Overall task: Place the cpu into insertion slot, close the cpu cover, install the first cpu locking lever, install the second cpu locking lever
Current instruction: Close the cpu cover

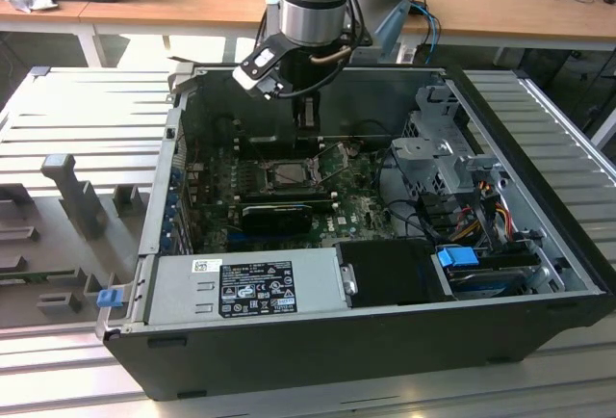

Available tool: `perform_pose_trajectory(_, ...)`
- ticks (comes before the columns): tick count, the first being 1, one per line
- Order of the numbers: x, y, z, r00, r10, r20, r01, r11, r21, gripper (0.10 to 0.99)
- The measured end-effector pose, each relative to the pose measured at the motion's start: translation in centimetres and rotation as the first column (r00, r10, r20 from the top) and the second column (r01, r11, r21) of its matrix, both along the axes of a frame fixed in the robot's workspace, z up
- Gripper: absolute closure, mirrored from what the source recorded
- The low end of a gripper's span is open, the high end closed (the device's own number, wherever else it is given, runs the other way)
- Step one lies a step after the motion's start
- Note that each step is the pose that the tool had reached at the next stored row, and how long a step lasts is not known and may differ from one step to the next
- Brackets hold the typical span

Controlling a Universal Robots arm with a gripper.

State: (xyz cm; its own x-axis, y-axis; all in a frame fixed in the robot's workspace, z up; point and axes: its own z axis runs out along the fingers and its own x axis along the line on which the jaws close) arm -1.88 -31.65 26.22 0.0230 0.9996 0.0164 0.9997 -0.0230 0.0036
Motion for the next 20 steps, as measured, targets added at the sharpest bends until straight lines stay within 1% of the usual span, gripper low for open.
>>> perform_pose_trajectory(2,0.06,0.00,0.14,1.0000,0.000,0.0001,0.000,1.0000,0.000,0.980)
perform_pose_trajectory(4,0.39,0.00,0.21,1.0000,0.000,-0.0005,0.000,1.0000,0.000,0.980)
perform_pose_trajectory(6,0.40,0.02,0.66,1.0000,0.000,-0.0004,0.000,1.0000,0.000,0.980)
perform_pose_trajectory(10,0.57,0.02,0.86,1.0000,0.000,-0.0003,0.000,1.0000,0.000,0.980)
perform_pose_trajectory(14,1.21,0.01,0.89,1.0000,0.000,-0.0008,0.000,1.0000,0.000,0.980)
perform_pose_trajectory(20,2.44,0.02,0.89,1.0000,0.000,-0.0011,0.000,1.0000,0.000,0.980)
